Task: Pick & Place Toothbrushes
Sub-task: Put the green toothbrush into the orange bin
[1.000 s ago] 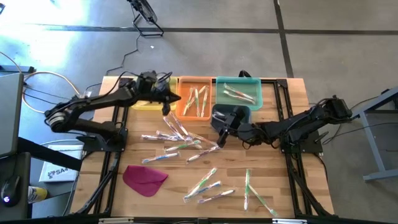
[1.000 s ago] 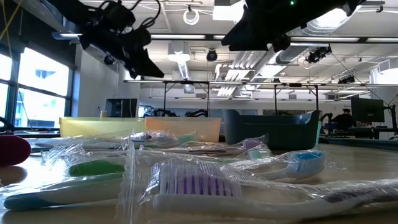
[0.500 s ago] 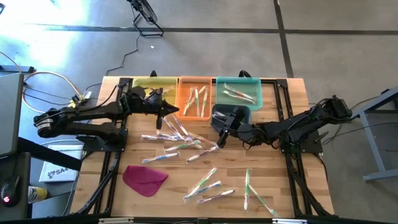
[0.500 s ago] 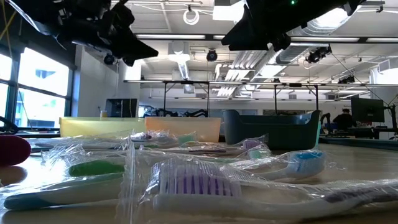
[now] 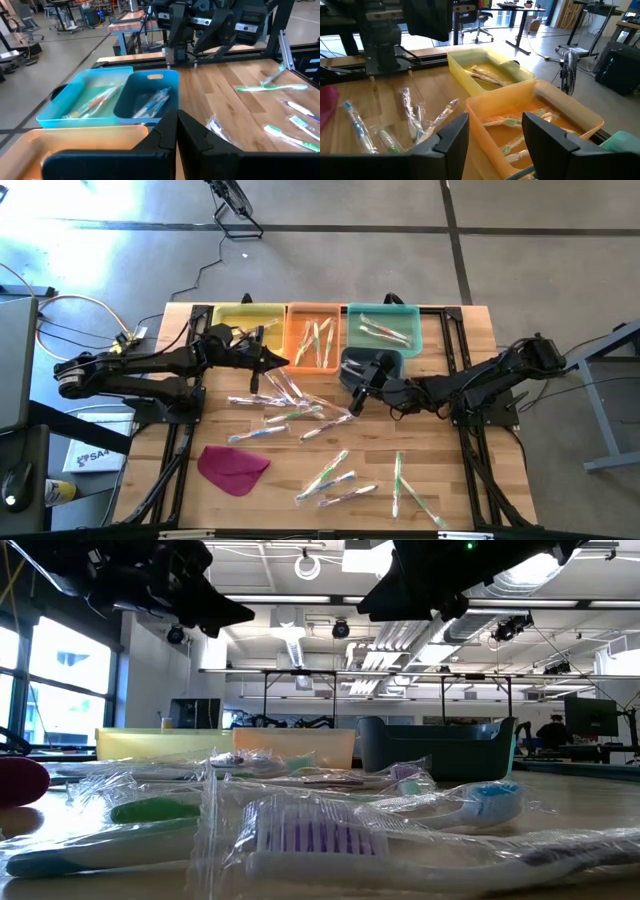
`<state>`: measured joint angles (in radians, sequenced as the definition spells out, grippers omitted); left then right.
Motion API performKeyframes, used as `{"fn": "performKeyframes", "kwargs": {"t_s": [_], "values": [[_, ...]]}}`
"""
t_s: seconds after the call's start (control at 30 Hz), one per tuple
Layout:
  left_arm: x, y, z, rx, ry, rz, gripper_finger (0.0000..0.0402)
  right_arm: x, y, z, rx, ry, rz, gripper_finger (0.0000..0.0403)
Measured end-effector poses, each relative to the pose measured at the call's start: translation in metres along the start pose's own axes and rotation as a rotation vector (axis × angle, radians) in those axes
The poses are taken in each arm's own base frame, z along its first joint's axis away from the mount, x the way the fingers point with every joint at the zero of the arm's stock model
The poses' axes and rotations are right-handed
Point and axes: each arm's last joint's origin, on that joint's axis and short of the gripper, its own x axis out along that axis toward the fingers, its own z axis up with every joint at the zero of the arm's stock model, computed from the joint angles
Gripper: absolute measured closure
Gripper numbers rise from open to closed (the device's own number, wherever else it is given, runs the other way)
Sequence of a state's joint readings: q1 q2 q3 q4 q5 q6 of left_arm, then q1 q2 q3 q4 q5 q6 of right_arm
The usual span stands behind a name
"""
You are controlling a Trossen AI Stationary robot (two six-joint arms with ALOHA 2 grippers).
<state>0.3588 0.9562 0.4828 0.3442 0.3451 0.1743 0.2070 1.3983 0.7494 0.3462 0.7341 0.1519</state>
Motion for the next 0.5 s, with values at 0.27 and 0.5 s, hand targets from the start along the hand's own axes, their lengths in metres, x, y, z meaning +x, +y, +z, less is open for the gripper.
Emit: {"fn": "performKeyframes", "kwargs": {"t_s": [0.27, 0.5], "values": [[0.0000, 0.0000, -0.0003, -0.030, 0.002, 0.000, 0.0399, 0.0001, 0.0000, 0.0000, -0.042, 0.000, 0.003, 0.0227], [0.0001, 0.0009, 0.0003, -0.030, -0.001, 0.025, 0.0399, 0.0001, 0.0000, 0.0001, -0.130, 0.000, 0.003, 0.0227]]}}
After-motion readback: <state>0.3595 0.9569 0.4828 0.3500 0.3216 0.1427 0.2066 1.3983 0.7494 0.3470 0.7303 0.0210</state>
